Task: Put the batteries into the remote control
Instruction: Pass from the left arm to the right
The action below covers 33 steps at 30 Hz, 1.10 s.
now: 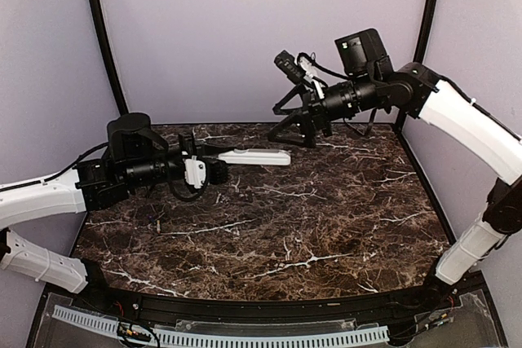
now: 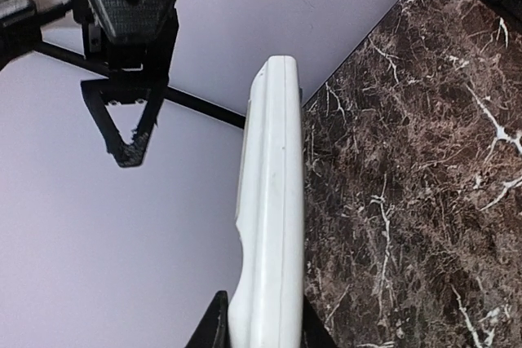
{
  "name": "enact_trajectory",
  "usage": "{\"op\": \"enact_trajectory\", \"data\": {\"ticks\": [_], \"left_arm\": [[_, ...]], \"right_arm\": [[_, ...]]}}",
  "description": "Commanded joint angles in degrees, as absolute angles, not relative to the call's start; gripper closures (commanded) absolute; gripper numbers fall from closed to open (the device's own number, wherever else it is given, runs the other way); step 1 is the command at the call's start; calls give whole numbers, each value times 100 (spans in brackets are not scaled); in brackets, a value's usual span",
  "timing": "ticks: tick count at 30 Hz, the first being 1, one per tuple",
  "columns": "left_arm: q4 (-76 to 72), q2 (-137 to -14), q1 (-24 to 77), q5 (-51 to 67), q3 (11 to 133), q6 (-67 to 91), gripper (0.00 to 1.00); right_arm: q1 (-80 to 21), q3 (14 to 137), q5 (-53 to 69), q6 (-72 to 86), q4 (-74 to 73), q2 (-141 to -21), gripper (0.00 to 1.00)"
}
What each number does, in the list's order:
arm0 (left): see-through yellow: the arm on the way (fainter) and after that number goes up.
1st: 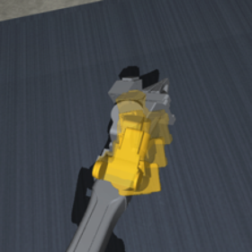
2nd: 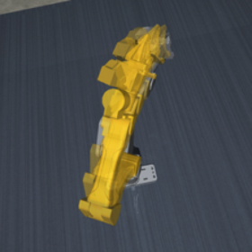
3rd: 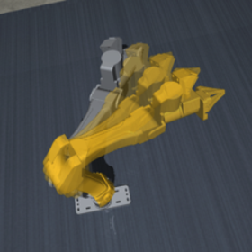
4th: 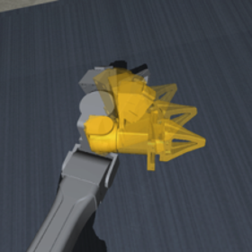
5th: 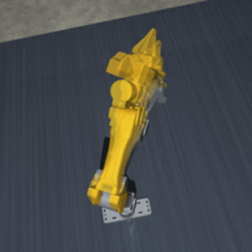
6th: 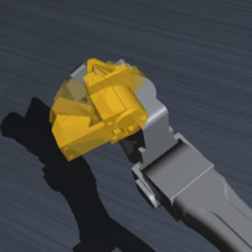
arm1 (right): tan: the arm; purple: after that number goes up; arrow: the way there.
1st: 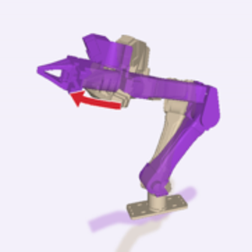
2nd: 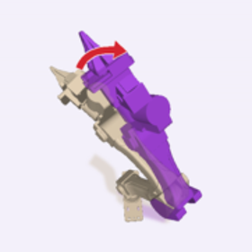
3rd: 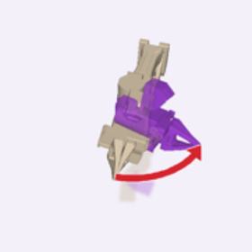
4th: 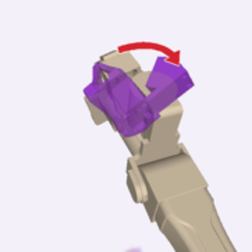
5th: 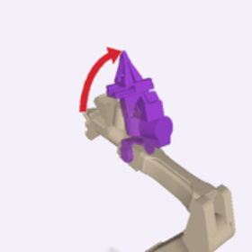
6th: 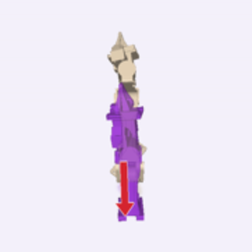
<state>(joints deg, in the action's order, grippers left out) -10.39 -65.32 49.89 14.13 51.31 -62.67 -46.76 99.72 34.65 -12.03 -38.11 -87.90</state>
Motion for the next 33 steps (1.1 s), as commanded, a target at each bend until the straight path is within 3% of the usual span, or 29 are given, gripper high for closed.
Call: {"op": "enact_trajectory", "data": {"ticks": [1, 11, 14, 15, 18, 24, 29, 33], "left_arm": [[-1926, -6226, 5311, 581, 4794, -7732, 100], [-2036, -6275, 5575, 378, 4711, -8089, 100], [-2064, -6323, 5588, 376, 4707, -8119, 100], [-2053, -6335, 5602, 399, 4696, -8128, 100], [-2017, -6357, 5611, 420, 4687, -8114, 100], [-1966, -6388, 5618, 405, 4649, -8079, 100], [-1917, -6369, 5616, 368, 4608, -7984, 100], [-1832, -6344, 5618, 224, 4583, -7787, 94]], "right_arm": [[-4754, 9973, 3404, -864, -4571, -9069, 1], [-5150, 9614, 3446, -1463, -4301, -9289, 4], [-5150, 9778, 3634, -1566, -4522, -9515, 19], [-5150, 9886, 3740, -1581, -4590, -9652, 31], [-5150, 9857, 3957, -1542, -4417, -9709, 45], [-5150, 9806, 4038, -1534, -4225, -9690, 58], [-5150, 9734, 3866, -1618, -4224, -9621, 85], [-5150, 9574, 3545, -1704, -4134, -9490, 96]]}}
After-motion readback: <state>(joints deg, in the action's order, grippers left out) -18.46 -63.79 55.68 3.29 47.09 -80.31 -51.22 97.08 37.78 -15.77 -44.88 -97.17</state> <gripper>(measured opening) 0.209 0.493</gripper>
